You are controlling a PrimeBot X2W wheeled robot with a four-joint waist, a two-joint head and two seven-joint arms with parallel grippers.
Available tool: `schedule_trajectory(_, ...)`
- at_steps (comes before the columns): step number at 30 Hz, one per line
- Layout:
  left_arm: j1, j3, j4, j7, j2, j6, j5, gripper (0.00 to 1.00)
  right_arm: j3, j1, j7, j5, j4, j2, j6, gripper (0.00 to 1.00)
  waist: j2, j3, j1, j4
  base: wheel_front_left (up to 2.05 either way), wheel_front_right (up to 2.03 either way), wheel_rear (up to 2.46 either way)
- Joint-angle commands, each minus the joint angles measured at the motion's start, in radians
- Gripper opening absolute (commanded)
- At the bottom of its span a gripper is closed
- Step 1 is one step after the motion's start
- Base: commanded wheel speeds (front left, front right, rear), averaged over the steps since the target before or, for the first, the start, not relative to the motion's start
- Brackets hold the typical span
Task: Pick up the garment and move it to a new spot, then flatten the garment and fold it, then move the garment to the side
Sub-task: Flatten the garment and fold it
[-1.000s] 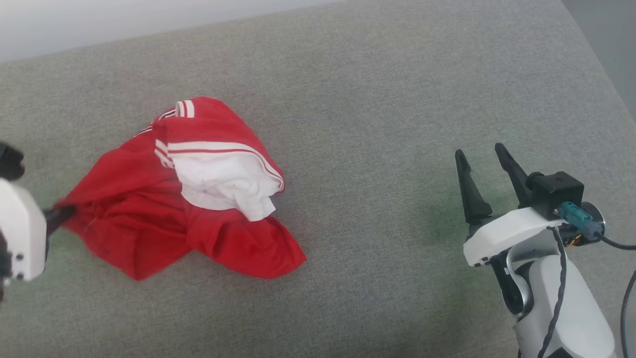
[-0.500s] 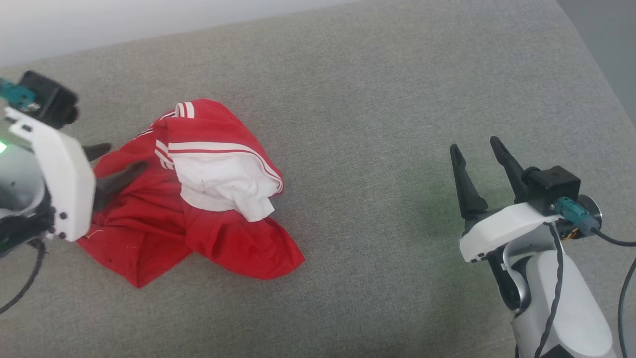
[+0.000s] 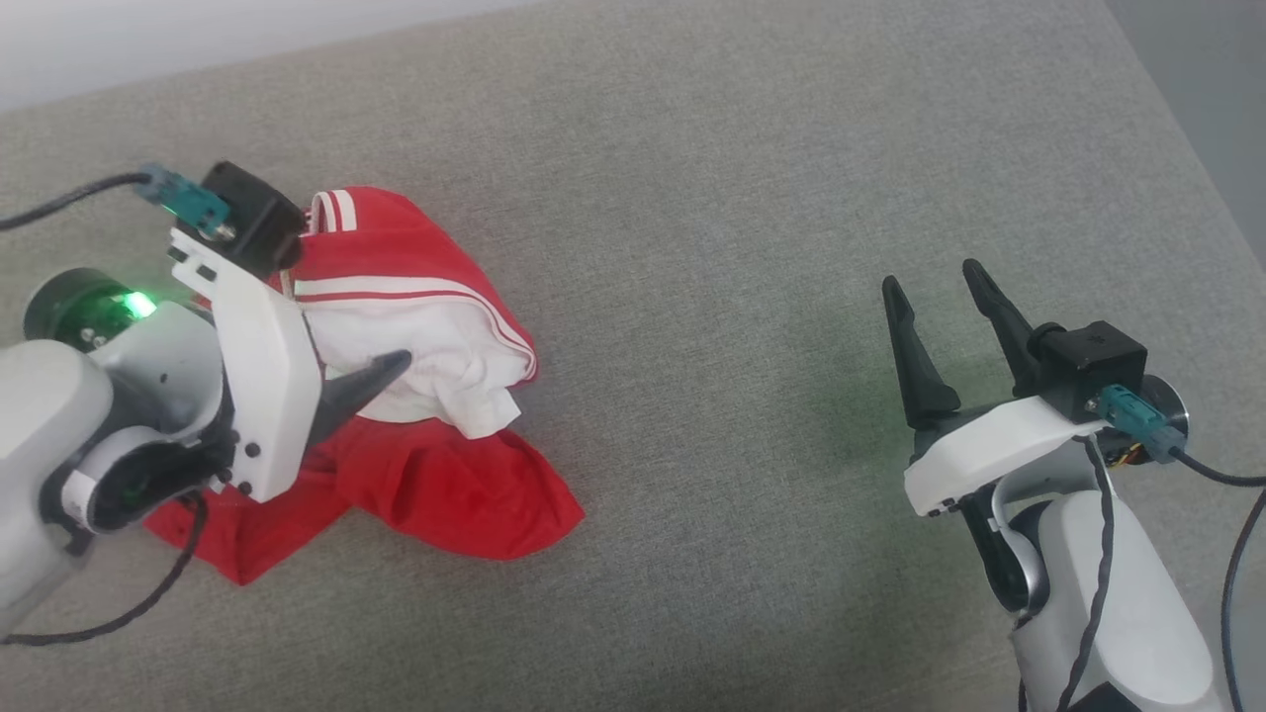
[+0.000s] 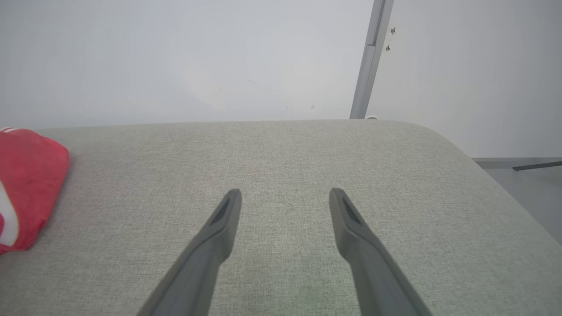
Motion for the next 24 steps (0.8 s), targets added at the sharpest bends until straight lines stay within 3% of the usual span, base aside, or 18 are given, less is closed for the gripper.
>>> schedule_trajectory(1, 0.006, -0.003, 0.012, -0.007, -0.010, -0.011, 0.009, 0.00, 0.000, 0.000, -0.008, 0.006, -0.004, 0.000, -0.002, 1.00, 0.0000, 0.005, 0.0000, -0.005, 0.00, 0.00, 0.00)
schedule_trajectory(10, -0.025, 0.043, 0.036, -0.142, -0.119, -0.138, -0.029, 0.00, 0.005, 0.006, -0.020, 0.013, 0.005, 0.001, -0.002, 1.00, 0.0000, 0.015, 0.0000, -0.016, 0.00, 0.00, 0.00)
schedule_trajectory(11, -0.027, 0.046, 0.039, -0.158, -0.133, -0.145, -0.036, 0.07, 0.007, 0.004, -0.021, 0.013, 0.006, 0.001, -0.002, 1.00, 0.0000, 0.017, 0.0000, -0.017, 0.00, 0.00, 0.00)
schedule_trajectory(12, -0.034, 0.053, 0.038, -0.180, -0.150, -0.151, -0.040, 0.27, 0.009, 0.000, -0.021, 0.016, 0.007, 0.001, -0.002, 1.00, 0.0000, 0.021, 0.0000, -0.018, 0.00, 0.00, 0.00)
schedule_trajectory(13, -0.036, 0.055, 0.042, -0.197, -0.166, -0.156, -0.047, 0.38, 0.012, -0.004, -0.021, 0.018, 0.009, 0.001, -0.002, 1.00, 0.0000, 0.024, 0.0000, -0.019, 0.00, 0.00, 0.00)
schedule_trajectory(16, -0.040, 0.030, 0.052, -0.213, -0.190, -0.163, -0.029, 0.44, 0.023, -0.016, -0.027, 0.024, 0.012, 0.001, -0.002, 1.00, 0.0000, 0.039, 0.0000, -0.025, 0.00, 0.00, 0.00)
schedule_trajectory(18, -0.044, 0.006, 0.062, -0.217, -0.203, -0.163, -0.013, 0.65, 0.028, -0.020, -0.031, 0.030, 0.016, 0.000, -0.002, 1.00, 0.0000, 0.046, 0.0000, -0.029, 0.00, 0.00, 0.00)
schedule_trajectory(20, -0.057, -0.004, 0.079, -0.228, -0.212, -0.164, -0.006, 0.25, 0.033, -0.023, -0.034, 0.033, 0.021, 0.000, -0.002, 1.00, 0.0000, 0.053, 0.0000, -0.033, 0.00, 0.00, 0.00)
schedule_trajectory(21, -0.060, -0.005, 0.089, -0.237, -0.216, -0.164, -0.008, 0.00, 0.035, -0.025, -0.037, 0.036, 0.023, 0.001, -0.002, 1.00, 0.0000, 0.057, 0.0000, -0.034, 0.00, 0.00, 0.00)
schedule_trajectory(23, -0.067, 0.002, 0.113, -0.265, -0.224, -0.164, -0.016, 0.00, 0.035, -0.029, -0.041, 0.038, 0.025, 0.001, -0.002, 1.00, 0.0000, 0.062, 0.0000, -0.035, 0.00, 0.00, 0.00)
schedule_trajectory(24, -0.071, -0.001, 0.121, -0.275, -0.226, -0.164, -0.013, 0.24, 0.035, -0.031, -0.041, 0.039, 0.026, 0.000, -0.002, 1.00, 0.0000, 0.064, 0.0000, -0.036, 0.00, 0.00, 0.00)
